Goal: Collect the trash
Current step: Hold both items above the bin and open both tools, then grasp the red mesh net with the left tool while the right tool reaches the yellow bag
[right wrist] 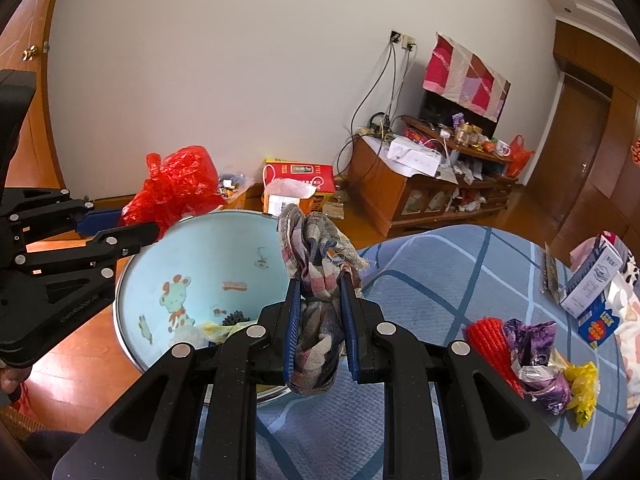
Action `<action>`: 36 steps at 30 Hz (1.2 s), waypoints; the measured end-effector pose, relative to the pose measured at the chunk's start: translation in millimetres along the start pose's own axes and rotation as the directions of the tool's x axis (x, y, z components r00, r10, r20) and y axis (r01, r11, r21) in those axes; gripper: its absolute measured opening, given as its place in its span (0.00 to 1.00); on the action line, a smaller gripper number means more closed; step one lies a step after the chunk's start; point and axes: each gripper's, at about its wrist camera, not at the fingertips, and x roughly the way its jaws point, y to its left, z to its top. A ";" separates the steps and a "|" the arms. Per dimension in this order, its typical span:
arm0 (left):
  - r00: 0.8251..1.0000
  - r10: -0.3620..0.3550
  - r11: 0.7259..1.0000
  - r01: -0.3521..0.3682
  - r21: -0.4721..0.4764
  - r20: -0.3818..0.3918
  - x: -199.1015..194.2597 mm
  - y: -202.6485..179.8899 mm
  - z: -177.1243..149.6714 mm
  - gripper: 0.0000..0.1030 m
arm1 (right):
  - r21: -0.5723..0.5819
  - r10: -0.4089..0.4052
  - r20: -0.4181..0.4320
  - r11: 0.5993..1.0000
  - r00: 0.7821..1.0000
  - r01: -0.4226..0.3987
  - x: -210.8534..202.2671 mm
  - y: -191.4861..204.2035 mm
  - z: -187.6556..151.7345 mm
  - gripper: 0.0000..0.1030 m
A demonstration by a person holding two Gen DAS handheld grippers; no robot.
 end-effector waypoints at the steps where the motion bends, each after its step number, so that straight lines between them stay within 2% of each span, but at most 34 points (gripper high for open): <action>1: 1.000 -0.001 1.000 0.001 0.002 0.000 0.1 0.0 0.3 0.18 | -0.001 0.004 0.000 1.000 1.000 -0.004 0.2 0.5 -0.6 0.20; 4: 1.000 -0.004 1.000 0.004 0.003 0.001 -0.1 -1.3 1.1 0.21 | -0.002 0.020 -0.001 1.000 1.000 -0.020 1.5 1.6 -1.8 0.24; 6: 1.000 -0.001 1.000 0.001 0.004 0.005 -0.8 -2.0 1.4 0.34 | 0.000 0.018 0.000 1.000 1.000 -0.018 1.8 0.7 -3.2 0.32; 8: 1.000 0.001 1.000 -0.001 0.004 0.007 -0.5 -2.6 0.8 0.39 | 0.007 0.021 0.001 1.000 1.000 -0.021 2.0 -0.1 -3.6 0.41; 11: 1.000 0.004 1.000 -0.004 0.003 0.008 -0.3 -2.5 0.1 0.51 | 0.005 0.020 -0.001 1.000 1.000 -0.020 2.6 -0.4 -3.5 0.42; 13: 1.000 0.003 1.000 -0.003 0.003 0.008 -0.4 -3.7 -0.1 0.53 | 0.009 0.020 0.000 1.000 1.000 -0.020 1.0 -1.2 -5.2 0.48; 16: 1.000 0.005 1.000 -0.005 0.000 0.010 0.0 -3.7 -0.4 0.66 | 0.012 0.017 0.004 1.000 1.000 -0.017 -1.0 -1.5 -6.9 0.56; 17: 1.000 0.006 1.000 -0.006 -0.001 0.012 0.8 -2.5 0.1 0.68 | 0.011 0.011 0.006 1.000 1.000 -0.011 -2.3 -1.4 -7.8 0.59; 22: 1.000 0.000 1.000 0.000 0.004 0.003 4.4 -7.4 -2.8 0.70 | 0.018 -0.014 0.000 1.000 1.000 0.014 -10.8 -8.9 -13.2 0.60; 28: 1.000 -0.019 0.999 0.020 0.034 -0.020 10.4 -26.0 -7.1 0.71 | 0.050 -0.075 -0.012 0.996 0.997 0.075 -35.9 -37.3 -31.4 0.62; 33: 0.999 -0.047 0.995 0.048 0.085 -0.022 9.7 -53.8 -6.4 0.71 | 0.105 -0.161 -0.043 0.981 0.986 0.165 -61.7 -77.5 -62.4 0.65; 36: 0.997 -0.073 0.991 0.074 0.113 -0.012 7.4 -78.8 -1.1 0.71 | 0.161 -0.241 -0.090 0.954 0.966 0.252 -75.6 -112.7 -87.0 0.65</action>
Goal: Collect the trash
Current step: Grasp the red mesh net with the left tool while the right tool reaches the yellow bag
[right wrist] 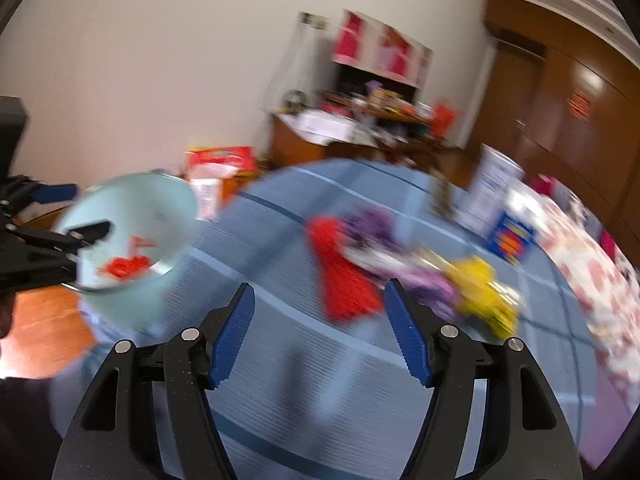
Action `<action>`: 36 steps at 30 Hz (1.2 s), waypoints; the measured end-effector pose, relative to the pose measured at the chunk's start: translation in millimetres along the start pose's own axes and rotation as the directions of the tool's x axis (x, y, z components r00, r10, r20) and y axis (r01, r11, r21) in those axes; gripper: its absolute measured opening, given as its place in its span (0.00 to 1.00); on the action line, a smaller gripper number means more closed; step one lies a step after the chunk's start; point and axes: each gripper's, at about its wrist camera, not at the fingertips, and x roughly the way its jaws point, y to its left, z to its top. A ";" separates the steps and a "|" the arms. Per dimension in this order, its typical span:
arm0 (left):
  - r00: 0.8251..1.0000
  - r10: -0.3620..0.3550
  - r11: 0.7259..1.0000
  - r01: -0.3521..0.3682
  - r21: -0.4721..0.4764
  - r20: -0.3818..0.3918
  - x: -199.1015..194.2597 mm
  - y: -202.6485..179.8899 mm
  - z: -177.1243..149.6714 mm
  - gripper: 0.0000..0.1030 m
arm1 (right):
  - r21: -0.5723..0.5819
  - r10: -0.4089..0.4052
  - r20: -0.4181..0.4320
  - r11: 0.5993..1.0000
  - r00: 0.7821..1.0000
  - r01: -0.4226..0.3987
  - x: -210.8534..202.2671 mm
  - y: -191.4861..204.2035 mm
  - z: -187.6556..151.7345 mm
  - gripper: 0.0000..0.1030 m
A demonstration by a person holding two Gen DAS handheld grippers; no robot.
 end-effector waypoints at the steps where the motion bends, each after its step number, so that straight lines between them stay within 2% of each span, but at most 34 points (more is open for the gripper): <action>1: 1.000 -0.008 1.000 0.008 0.009 0.004 -0.1 -7.0 2.6 0.71 | 0.016 -0.016 -0.006 1.000 1.000 0.016 -0.1 -9.7 -4.9 0.65; 6: 0.998 -0.054 0.997 0.053 0.054 0.014 3.7 -57.2 21.6 0.76 | 0.129 -0.131 -0.052 0.982 0.990 0.137 -9.1 -72.2 -35.7 0.65; 10: 0.995 -0.102 0.992 0.102 0.075 0.007 6.5 -98.3 37.3 0.78 | 0.192 -0.202 -0.074 0.958 0.977 0.213 -17.3 -112.3 -55.0 0.70; 13: 0.994 -0.110 0.990 0.109 0.094 0.012 9.4 -129.8 49.2 0.85 | 0.225 -0.241 -0.087 0.941 0.967 0.254 -22.4 -136.5 -68.5 0.70; 16: 0.991 -0.131 0.986 0.130 0.105 0.001 13.9 -155.4 60.4 0.86 | 0.256 -0.259 -0.098 0.927 0.961 0.276 -24.6 -155.2 -78.5 0.70; 21: 0.993 -0.113 0.987 0.115 0.108 -0.024 29.1 -187.5 73.3 0.92 | 0.301 -0.264 -0.099 0.911 0.959 0.282 -31.3 -172.9 -90.7 0.71; 25: 0.991 -0.100 0.986 0.111 0.124 -0.091 48.2 -200.6 74.7 0.91 | 0.319 -0.259 -0.089 0.907 0.962 0.274 -33.6 -182.5 -91.6 0.72; 28: 0.990 -0.099 0.984 0.112 0.139 -0.099 49.9 -200.4 76.0 0.91 | 0.324 -0.249 -0.078 0.910 0.965 0.260 -34.4 -182.2 -91.2 0.72; 29: 0.990 -0.096 0.982 0.112 0.151 -0.108 51.3 -200.1 75.0 0.85 | 0.323 -0.245 -0.074 0.911 0.967 0.256 -34.0 -181.5 -90.9 0.72; 30: 0.986 -0.107 0.978 0.128 0.166 -0.126 53.5 -200.5 72.9 0.71 | 0.324 -0.243 -0.072 0.912 0.967 0.253 -34.0 -180.8 -90.4 0.72; 31: 0.982 -0.127 0.973 0.151 0.174 -0.142 54.7 -199.5 70.5 0.67 | 0.325 -0.239 -0.070 0.912 0.968 0.249 -33.5 -179.8 -90.0 0.72; 32: 0.979 -0.141 0.971 0.165 0.174 -0.145 54.5 -197.8 69.5 0.59 | 0.327 -0.236 -0.070 0.913 0.969 0.246 -32.9 -179.0 -89.5 0.72; 33: 0.977 -0.158 0.966 0.183 0.181 -0.145 53.1 -194.7 66.8 0.41 | 0.329 -0.231 -0.069 0.913 0.970 0.241 -31.9 -177.8 -89.0 0.72; 36: 0.970 -0.191 0.959 0.217 0.185 -0.147 51.3 -184.5 61.7 0.20 | 0.322 -0.227 -0.067 0.917 0.972 0.237 -30.3 -172.1 -84.1 0.72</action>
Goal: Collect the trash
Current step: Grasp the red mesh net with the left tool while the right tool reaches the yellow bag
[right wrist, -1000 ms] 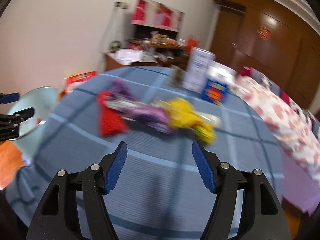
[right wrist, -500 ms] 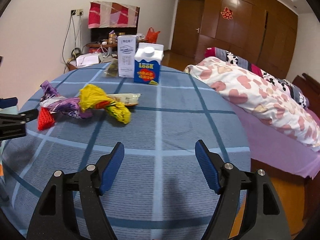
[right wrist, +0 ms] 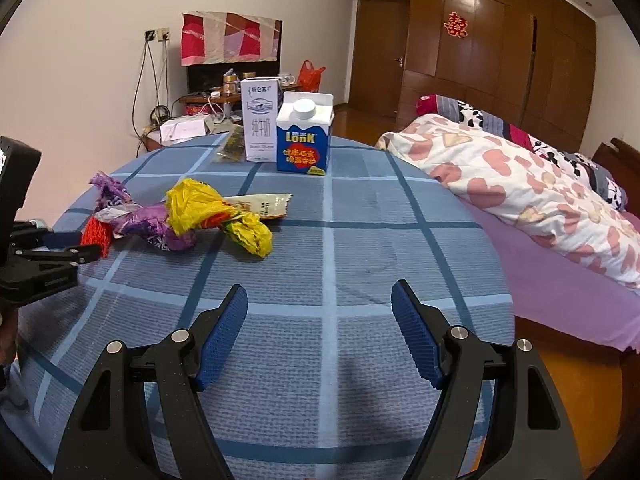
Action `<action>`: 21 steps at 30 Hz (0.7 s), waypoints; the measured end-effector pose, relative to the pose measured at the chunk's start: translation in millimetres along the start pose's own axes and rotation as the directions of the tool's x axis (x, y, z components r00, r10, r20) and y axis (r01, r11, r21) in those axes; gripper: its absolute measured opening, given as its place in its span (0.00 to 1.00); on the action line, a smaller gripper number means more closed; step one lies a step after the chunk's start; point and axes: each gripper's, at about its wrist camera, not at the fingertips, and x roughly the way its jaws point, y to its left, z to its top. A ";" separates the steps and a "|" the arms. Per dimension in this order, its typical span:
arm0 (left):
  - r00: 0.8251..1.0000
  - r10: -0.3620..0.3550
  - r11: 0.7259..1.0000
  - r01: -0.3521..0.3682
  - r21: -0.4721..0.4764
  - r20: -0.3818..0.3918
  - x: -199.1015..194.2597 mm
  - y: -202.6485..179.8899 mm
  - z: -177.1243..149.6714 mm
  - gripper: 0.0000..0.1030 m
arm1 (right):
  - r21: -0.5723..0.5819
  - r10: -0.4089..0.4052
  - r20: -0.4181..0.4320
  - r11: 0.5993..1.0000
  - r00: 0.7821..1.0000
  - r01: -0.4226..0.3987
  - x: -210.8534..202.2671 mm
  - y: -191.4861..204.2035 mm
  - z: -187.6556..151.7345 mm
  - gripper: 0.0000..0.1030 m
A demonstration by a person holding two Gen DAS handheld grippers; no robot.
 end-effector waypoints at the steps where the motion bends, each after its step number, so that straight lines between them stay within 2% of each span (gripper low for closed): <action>1: 1.000 -0.003 1.000 0.003 0.003 0.004 -1.4 3.7 -2.5 0.19 | -0.001 0.000 0.001 1.000 1.000 0.000 -0.1 2.1 0.5 0.72; 7: 0.999 -0.023 1.000 0.023 -0.007 0.044 -19.6 33.0 -14.3 0.16 | -0.026 0.003 -0.011 1.000 1.000 -0.004 11.5 16.7 15.1 0.72; 12: 0.995 -0.010 1.000 0.011 -0.005 0.094 -38.2 48.7 -21.4 0.16 | -0.044 0.016 -0.100 0.999 0.995 -0.020 45.9 30.4 34.1 0.71; 15: 0.995 -0.038 0.999 0.039 -0.009 0.090 -39.1 51.8 -24.3 0.16 | -0.022 0.024 -0.122 0.999 0.992 -0.027 58.7 32.7 45.0 0.71; 18: 0.991 -0.049 0.998 0.044 0.045 0.125 -48.1 39.8 -30.3 0.16 | -0.025 0.023 -0.145 0.999 0.989 -0.026 70.5 36.6 51.4 0.70; 21: 0.988 -0.063 0.997 0.056 0.058 0.141 -54.6 38.0 -32.8 0.16 | -0.010 0.063 -0.214 0.998 0.975 -0.067 90.6 39.9 51.6 0.58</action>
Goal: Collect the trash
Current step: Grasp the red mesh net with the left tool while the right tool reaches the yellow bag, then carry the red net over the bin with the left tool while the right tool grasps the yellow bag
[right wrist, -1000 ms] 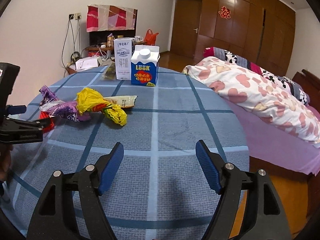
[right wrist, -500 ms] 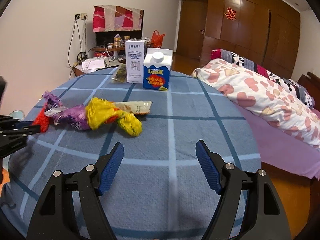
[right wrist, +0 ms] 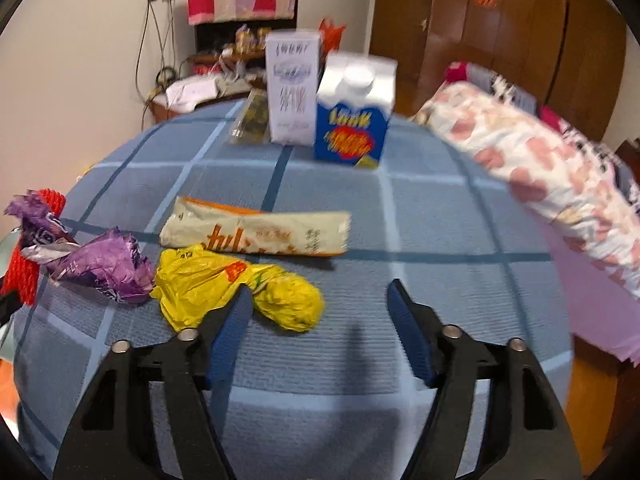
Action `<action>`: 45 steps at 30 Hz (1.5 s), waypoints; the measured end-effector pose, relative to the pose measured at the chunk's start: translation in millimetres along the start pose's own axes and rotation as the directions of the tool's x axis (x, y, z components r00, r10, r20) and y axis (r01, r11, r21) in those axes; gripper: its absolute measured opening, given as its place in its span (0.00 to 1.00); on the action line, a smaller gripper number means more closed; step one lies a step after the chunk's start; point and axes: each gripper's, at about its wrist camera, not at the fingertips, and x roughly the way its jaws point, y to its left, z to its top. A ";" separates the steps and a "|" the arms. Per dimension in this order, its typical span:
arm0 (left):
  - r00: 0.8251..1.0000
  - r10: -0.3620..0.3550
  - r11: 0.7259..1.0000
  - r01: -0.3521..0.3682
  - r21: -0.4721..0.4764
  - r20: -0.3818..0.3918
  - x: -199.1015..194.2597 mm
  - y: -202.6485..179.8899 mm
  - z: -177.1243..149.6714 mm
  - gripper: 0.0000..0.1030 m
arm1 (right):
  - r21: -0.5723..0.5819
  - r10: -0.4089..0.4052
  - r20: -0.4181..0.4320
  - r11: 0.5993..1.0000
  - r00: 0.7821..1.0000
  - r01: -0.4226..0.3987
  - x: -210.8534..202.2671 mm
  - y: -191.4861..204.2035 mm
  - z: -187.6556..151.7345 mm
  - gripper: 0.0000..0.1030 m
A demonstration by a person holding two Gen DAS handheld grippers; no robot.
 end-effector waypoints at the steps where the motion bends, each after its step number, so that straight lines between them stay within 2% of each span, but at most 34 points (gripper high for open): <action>1: 1.000 0.003 1.000 -0.003 -0.006 0.004 -1.6 2.9 0.2 0.16 | 0.003 0.014 -0.018 1.000 1.000 -0.014 4.8 -0.3 0.2 0.50; 3: 0.999 0.037 0.999 -0.037 0.002 0.020 -4.2 8.3 0.4 0.16 | 0.006 0.043 -0.050 0.999 0.998 -0.042 12.8 -0.4 -1.4 0.34; 4: 0.998 0.059 0.998 -0.059 0.011 0.030 -5.4 10.8 0.0 0.16 | 0.010 0.056 -0.057 0.998 0.997 -0.056 13.4 -1.8 -1.3 0.20; 5: 0.997 0.065 0.998 -0.065 0.010 0.031 -5.3 13.0 0.2 0.16 | 0.014 0.066 -0.056 0.998 0.996 -0.066 12.7 -3.0 -1.1 0.14; 9: 0.996 0.082 0.995 -0.081 -0.049 0.017 -3.4 31.9 -1.2 0.16 | 0.031 0.092 -0.045 0.995 0.995 -0.091 7.9 -6.7 -4.6 0.12; 12: 0.996 0.090 0.993 -0.087 -0.076 0.026 -8.9 43.0 -2.6 0.16 | 0.028 0.081 -0.028 0.996 0.996 -0.080 -2.3 -8.3 -9.0 0.10; 22: 0.992 0.123 0.986 -0.120 -0.112 0.019 -28.2 71.6 -19.3 0.16 | 0.034 0.106 0.039 0.994 0.994 -0.107 -50.2 -9.9 -29.1 0.09; 29: 0.990 0.140 0.983 -0.137 -0.126 0.017 -41.7 81.5 -38.3 0.16 | -0.021 0.141 0.077 0.990 0.987 -0.139 -63.7 29.8 -23.0 0.09; 45: 0.980 0.198 0.964 -0.194 -0.182 0.002 -57.7 118.8 -69.9 0.16 | -0.154 0.241 0.092 0.962 0.966 -0.225 -64.1 133.3 -6.2 0.09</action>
